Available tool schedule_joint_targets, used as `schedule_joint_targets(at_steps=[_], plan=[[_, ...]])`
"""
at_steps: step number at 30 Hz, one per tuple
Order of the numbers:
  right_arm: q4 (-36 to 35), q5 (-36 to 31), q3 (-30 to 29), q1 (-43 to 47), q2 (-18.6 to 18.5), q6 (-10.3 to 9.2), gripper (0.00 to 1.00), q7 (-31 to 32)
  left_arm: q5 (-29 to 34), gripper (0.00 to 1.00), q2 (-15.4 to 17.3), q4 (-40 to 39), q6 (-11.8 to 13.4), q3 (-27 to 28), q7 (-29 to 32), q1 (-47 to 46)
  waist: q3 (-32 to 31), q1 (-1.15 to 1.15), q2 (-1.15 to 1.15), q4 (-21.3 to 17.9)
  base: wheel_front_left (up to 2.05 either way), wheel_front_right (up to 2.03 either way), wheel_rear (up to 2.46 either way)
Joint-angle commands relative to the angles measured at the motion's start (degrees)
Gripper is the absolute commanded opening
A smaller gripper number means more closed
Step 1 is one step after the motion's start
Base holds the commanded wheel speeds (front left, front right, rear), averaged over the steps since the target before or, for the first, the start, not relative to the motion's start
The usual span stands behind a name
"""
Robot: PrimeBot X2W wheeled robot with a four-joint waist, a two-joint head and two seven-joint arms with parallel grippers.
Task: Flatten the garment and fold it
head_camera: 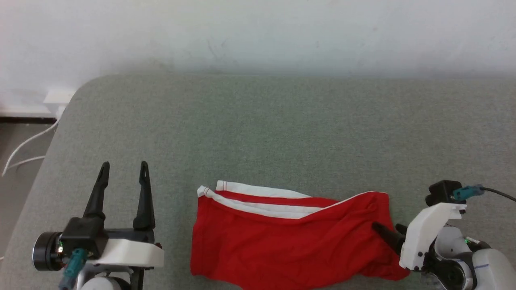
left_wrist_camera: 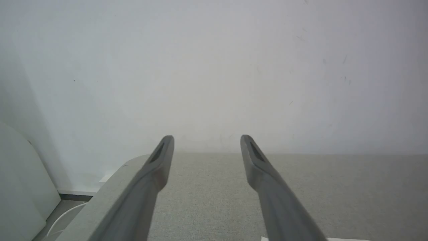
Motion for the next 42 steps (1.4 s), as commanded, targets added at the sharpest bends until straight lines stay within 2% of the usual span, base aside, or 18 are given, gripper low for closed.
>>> schedule_joint_targets(at_steps=[1,8,9,10,11,18,25,30,35,39,42], plan=[[1.09,0.44,0.05,-1.10,0.07,-0.04,1.00,0.40,1.28,1.00,0.29,-0.30,-0.10,-0.12,-0.26,0.41,0.99,0.00,0.00,0.86,0.00,0.00,0.00],[11.57,1.55,0.79,-3.87,1.10,-0.04,1.00,4.22,4.46,1.00,-0.14,-0.02,-0.11,-0.93,-0.26,0.74,1.68,0.00,0.00,1.75,0.00,0.00,0.00],[12.63,1.76,1.10,-3.85,1.26,-0.04,0.95,4.52,4.70,1.00,-0.22,0.15,-0.21,-1.02,-0.26,0.80,1.45,0.00,0.00,1.87,0.00,0.00,0.00],[13.39,2.01,1.60,-3.82,1.41,-0.04,0.24,4.75,4.86,1.00,-0.29,0.27,-0.32,-1.04,-0.26,0.90,1.30,0.00,0.00,1.93,0.00,0.00,0.00],[13.88,2.43,2.01,-3.80,1.56,-0.04,0.00,4.69,5.05,1.00,-0.31,0.41,-0.44,-1.06,-0.27,1.00,1.11,0.00,0.00,1.96,0.00,0.00,0.00],[14.13,6.35,4.10,-4.18,1.57,-0.04,0.00,4.41,5.74,1.00,-0.50,1.53,-1.30,-1.14,-0.27,1.89,-0.54,0.00,0.00,1.44,0.00,0.00,0.00],[12.18,8.76,2.97,-4.98,-1.94,-0.04,0.00,3.26,5.71,1.00,-0.47,2.49,-2.12,-1.36,-0.27,2.29,-1.86,0.00,0.00,0.34,0.00,0.00,0.00],[10.06,9.05,-0.79,-3.56,-5.86,-0.04,0.00,3.41,5.72,1.00,-0.45,2.66,-2.25,-1.50,-0.27,2.67,-2.14,0.00,0.00,-0.36,0.00,0.00,0.00],[8.29,7.97,-7.31,-1.83,-8.49,-0.04,0.00,5.10,5.54,1.00,-0.81,2.90,-2.27,-1.75,-0.27,3.00,-1.96,0.00,0.00,-0.99,0.00,0.00,0.00],[7.62,9.51,-12.00,-1.70,-6.54,-0.04,0.00,8.51,5.40,1.00,-0.95,3.13,-2.19,-1.67,-0.27,3.33,-2.11,0.00,0.00,-1.47,0.00,0.00,0.00],[5.43,14.02,-13.34,-1.66,-2.35,-0.04,0.00,13.00,5.35,1.00,-0.99,3.37,-2.31,-1.75,-0.27,3.38,-2.54,0.00,0.00,-1.43,0.00,0.00,0.00]])
